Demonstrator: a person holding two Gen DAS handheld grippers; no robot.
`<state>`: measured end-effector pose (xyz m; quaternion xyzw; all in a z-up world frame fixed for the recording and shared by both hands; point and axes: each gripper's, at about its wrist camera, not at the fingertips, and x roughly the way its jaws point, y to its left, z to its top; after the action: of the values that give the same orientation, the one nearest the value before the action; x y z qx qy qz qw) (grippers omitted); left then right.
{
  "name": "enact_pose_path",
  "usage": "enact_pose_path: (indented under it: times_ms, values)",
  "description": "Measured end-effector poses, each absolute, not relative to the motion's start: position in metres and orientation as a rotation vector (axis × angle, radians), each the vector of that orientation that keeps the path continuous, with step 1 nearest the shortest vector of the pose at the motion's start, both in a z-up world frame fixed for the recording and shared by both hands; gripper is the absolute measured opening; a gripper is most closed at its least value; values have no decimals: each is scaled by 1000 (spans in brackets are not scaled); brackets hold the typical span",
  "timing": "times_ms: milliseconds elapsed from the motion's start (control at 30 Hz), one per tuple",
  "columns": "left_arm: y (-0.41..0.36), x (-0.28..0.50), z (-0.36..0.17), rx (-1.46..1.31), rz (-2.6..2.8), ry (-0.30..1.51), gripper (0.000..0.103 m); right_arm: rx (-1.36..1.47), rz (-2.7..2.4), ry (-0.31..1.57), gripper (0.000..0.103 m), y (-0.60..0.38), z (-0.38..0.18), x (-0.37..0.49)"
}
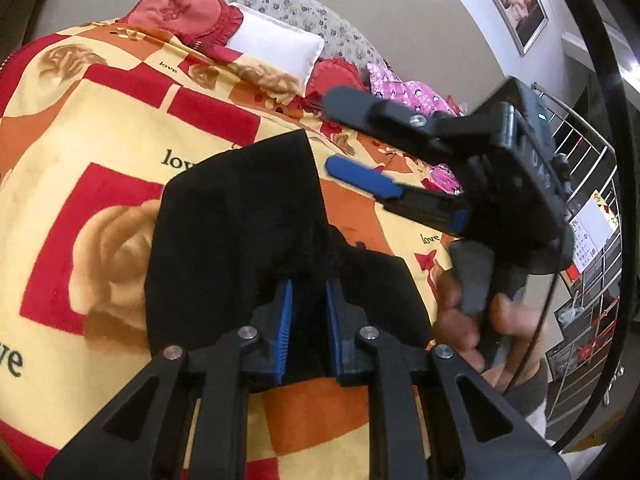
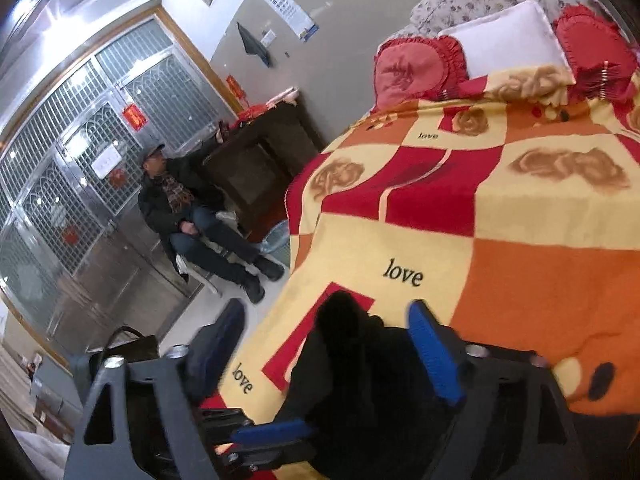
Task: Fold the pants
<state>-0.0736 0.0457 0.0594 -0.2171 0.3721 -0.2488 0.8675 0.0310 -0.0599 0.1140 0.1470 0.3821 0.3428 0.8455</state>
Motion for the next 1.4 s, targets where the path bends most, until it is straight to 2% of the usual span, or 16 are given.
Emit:
enact_pose_path:
  times_ms: [100, 133, 167, 233, 367, 500, 567, 633, 833, 900, 967, 1067, 1133, 1233, 1267, 1400]
  values:
    - [43, -78, 57, -450, -514, 770, 14, 273, 699, 884, 91, -40, 89, 42]
    - [44, -78, 57, -449, -512, 772, 14, 272, 702, 900, 83, -36, 82, 44]
    - [44, -79, 56, -449, -512, 776, 14, 269, 709, 920, 60, -29, 73, 46]
    - [45, -82, 56, -441, -507, 783, 14, 252, 730, 948, 26, -18, 61, 45]
    - [45, -95, 70, -389, -525, 760, 14, 223, 738, 889, 21, -26, 74, 31]
    - [46, -106, 97, -355, -564, 687, 16, 224, 713, 806, 20, -64, 105, 5]
    - [46, -104, 105, -350, -558, 664, 24, 212, 670, 771, 20, -88, 117, -9]
    - [43, -97, 106, -340, -529, 661, 25, 213, 603, 747, 20, -118, 125, -24]
    - [12, -73, 87, -303, -502, 732, 25, 210, 441, 798, 21, -177, 110, -38]
    - [0, -69, 78, -286, -510, 753, 25, 178, 378, 833, 24, -182, 92, -32]
    - [-17, -60, 67, -244, -507, 796, 25, 169, 320, 878, 35, -189, 71, -22]
    - [-30, -55, 59, -192, -486, 816, 25, 206, 294, 868, 45, -199, 65, -20]
    - [-32, -55, 63, -177, -482, 804, 27, 203, 275, 839, 48, -202, 74, -24]
    - [-33, -52, 71, -181, -480, 777, 42, 198, 248, 792, 50, -210, 89, -36]
    - [-33, -50, 72, -179, -475, 769, 45, 207, 258, 785, 50, -211, 91, -38]
    - [-41, -39, 71, -159, -454, 770, 45, 183, 255, 806, 50, -205, 87, -33]
